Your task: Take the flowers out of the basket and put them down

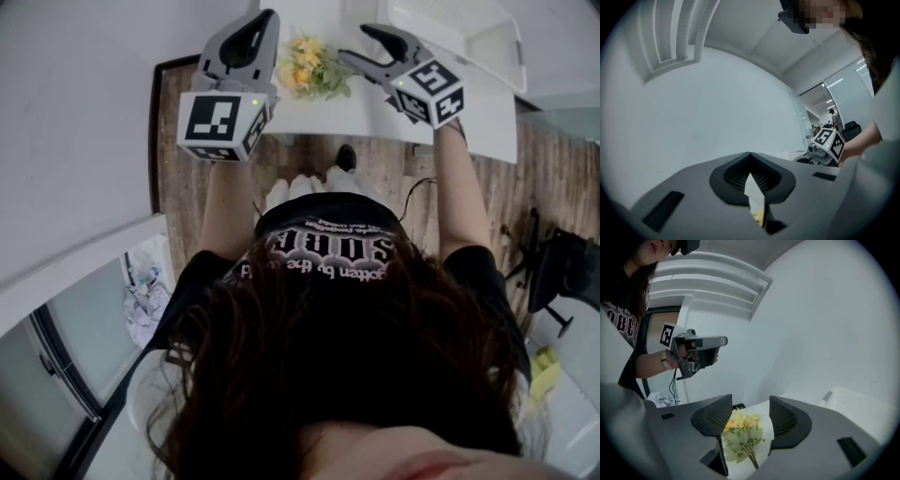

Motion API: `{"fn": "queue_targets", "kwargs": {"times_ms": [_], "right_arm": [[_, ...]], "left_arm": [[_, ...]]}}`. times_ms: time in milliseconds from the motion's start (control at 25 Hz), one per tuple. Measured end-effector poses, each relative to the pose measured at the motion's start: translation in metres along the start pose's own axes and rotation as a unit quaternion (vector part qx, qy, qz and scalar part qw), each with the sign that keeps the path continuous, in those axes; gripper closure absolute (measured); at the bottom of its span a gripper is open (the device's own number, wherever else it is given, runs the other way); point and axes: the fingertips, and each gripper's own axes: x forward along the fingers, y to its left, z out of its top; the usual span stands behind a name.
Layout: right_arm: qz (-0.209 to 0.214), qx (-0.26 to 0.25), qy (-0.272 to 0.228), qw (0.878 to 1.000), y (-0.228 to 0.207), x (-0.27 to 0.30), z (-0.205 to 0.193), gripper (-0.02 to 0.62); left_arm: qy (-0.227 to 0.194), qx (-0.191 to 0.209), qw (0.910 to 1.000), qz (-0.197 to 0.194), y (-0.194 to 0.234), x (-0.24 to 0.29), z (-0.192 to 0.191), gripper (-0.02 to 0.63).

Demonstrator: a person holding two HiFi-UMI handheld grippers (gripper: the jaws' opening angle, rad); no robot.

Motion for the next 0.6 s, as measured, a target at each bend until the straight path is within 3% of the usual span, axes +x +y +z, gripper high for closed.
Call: {"fn": "queue_targets", "kwargs": {"times_ms": [280,600], "right_arm": [[-0.052,0.002,-0.057,0.997,-0.012,-0.036,0.04,0.501],[-0.079,0.021,-0.119,0.99,-0.011,-0.064,0.084,0.568]], "left_arm": [[-0.002,-0.004,0.9999,-0.01,-0.006,0.007,-0.002,0.606],[-0.002,-0.007,0.9997,-0.022,-0.012,0.013,-0.004,0.606]]}}
